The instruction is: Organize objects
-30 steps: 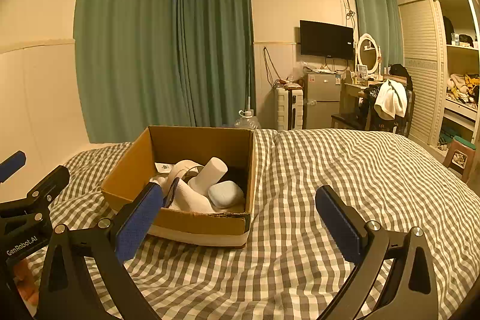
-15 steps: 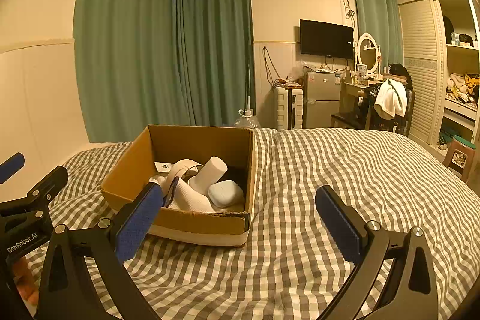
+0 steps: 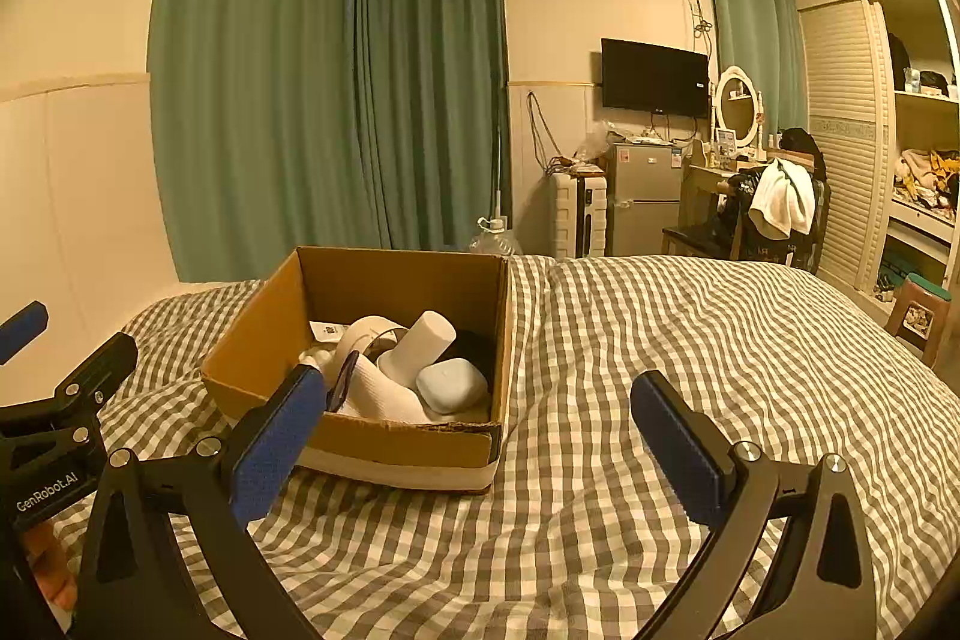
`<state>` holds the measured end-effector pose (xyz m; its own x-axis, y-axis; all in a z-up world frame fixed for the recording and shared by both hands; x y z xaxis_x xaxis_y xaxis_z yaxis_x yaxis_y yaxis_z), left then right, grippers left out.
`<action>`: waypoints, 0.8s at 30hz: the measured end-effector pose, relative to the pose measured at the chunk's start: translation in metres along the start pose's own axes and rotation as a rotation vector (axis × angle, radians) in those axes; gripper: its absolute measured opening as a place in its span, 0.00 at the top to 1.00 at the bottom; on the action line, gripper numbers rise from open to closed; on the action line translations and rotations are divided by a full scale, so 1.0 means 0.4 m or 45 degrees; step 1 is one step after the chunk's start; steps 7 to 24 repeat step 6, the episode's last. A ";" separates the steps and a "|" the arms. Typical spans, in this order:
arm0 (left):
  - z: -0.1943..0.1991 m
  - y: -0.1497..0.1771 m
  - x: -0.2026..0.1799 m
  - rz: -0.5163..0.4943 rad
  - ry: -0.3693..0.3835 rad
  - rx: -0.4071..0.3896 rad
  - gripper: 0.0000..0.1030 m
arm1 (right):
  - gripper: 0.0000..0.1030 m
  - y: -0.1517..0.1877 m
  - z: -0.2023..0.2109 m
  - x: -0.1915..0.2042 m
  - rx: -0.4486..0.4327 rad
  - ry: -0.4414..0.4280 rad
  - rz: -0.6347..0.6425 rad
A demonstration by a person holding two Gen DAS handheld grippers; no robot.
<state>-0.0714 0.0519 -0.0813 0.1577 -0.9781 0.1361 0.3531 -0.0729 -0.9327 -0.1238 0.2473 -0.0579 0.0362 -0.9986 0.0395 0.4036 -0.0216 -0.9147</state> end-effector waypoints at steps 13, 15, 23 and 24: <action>-0.004 0.001 0.005 0.017 0.011 0.013 0.00 | 0.01 0.000 -0.001 0.001 0.001 0.000 0.000; -0.004 0.001 0.005 0.017 0.011 0.013 0.00 | 0.01 0.000 -0.001 0.001 0.001 0.000 0.000; -0.004 0.001 0.005 0.017 0.011 0.013 0.00 | 0.01 0.000 -0.001 0.001 0.001 0.000 0.000; -0.004 0.001 0.005 0.017 0.011 0.013 0.00 | 0.01 0.000 -0.001 0.001 0.001 0.000 0.000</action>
Point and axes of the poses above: each gripper's, at about its wrist camera, not at the fingertips, and z roughly against the way its jaws point, x to its left, y to its underside, the point moved 4 cm from there along -z, roughly the way its jaws point, and after that the axes turned 3 degrees about x, right-handed, at the moved point
